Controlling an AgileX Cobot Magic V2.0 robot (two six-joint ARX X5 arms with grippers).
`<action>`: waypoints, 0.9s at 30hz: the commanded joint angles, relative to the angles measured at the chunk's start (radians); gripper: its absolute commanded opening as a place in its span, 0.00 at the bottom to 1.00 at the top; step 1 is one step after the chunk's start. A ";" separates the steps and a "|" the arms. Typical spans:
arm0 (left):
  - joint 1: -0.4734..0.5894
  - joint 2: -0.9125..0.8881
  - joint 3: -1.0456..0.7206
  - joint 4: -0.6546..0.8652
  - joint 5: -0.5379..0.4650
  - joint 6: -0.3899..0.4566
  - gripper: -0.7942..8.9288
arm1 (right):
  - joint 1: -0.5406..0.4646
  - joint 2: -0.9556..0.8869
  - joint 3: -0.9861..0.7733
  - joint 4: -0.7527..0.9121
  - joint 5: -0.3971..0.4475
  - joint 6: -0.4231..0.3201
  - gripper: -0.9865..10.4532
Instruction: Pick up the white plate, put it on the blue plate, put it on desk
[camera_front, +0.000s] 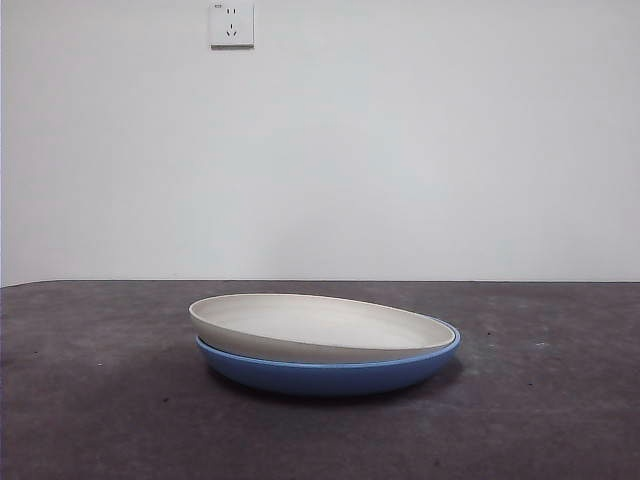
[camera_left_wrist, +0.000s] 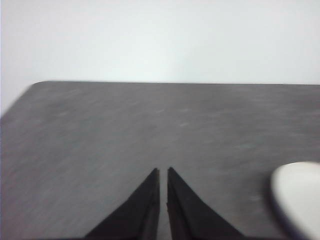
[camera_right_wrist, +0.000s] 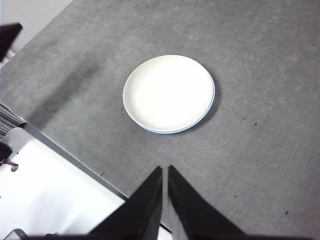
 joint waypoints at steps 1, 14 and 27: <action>0.011 -0.073 -0.099 0.037 -0.069 0.004 0.11 | 0.008 0.005 0.015 -0.072 0.004 0.006 0.10; 0.017 -0.175 -0.275 0.036 -0.105 0.005 0.11 | 0.008 0.005 0.016 -0.072 0.004 0.006 0.10; 0.017 -0.175 -0.275 0.036 -0.113 0.008 0.11 | 0.008 0.005 0.016 -0.072 0.004 0.006 0.10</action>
